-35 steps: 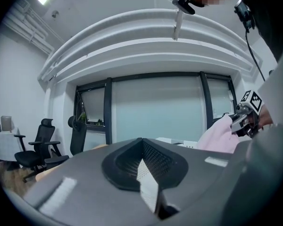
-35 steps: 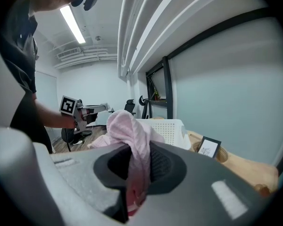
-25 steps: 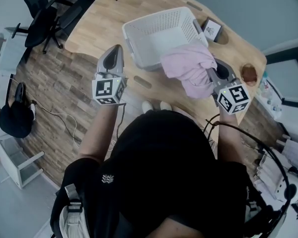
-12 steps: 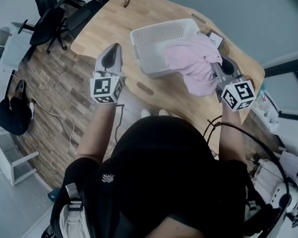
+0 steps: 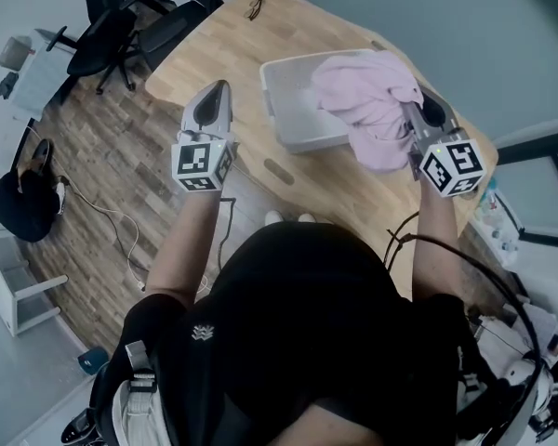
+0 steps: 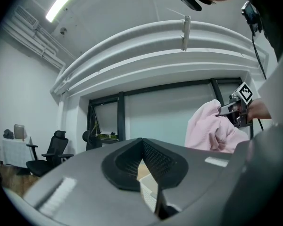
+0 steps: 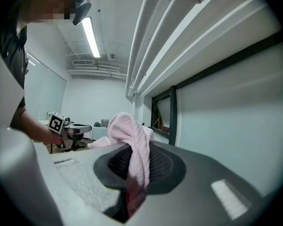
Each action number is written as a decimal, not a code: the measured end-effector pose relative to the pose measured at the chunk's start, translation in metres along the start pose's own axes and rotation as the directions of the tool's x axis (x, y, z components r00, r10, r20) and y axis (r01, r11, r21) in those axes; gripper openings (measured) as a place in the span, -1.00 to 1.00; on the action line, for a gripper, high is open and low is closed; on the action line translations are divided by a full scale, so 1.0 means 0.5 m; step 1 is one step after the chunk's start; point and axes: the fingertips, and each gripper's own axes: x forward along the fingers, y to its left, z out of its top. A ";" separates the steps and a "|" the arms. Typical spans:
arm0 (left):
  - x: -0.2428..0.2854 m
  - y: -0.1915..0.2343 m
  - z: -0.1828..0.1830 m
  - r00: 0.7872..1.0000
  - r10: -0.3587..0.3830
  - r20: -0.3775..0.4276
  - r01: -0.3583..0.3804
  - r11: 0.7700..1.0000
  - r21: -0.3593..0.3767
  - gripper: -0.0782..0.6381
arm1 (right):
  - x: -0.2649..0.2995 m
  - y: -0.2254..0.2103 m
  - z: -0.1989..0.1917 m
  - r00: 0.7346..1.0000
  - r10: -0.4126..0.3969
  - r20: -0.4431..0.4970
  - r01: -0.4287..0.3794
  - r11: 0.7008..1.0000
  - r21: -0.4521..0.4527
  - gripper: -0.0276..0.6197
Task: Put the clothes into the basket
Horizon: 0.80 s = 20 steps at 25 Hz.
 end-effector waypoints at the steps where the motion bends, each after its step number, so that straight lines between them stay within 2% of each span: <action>1: 0.008 0.009 0.004 1.000 0.004 -0.004 -0.004 1.000 0.000 -0.76 | 0.015 -0.006 0.010 1.000 0.003 0.003 -0.003 1.000 -0.001 -0.77; 7: 0.028 0.040 0.024 1.000 0.025 0.000 -0.025 1.000 0.009 -0.76 | 0.082 -0.020 0.054 0.999 0.035 0.023 -0.035 0.999 -0.002 -0.77; 14: 0.017 0.068 0.031 0.999 0.051 0.004 -0.051 0.999 0.006 -0.76 | 0.136 -0.008 0.062 0.997 0.070 0.036 -0.071 0.997 0.020 -0.77; 20: 0.016 0.125 0.017 0.996 0.084 0.001 -0.084 0.995 -0.050 -0.76 | 0.216 0.015 0.046 0.994 0.107 0.037 -0.108 0.994 0.033 -0.77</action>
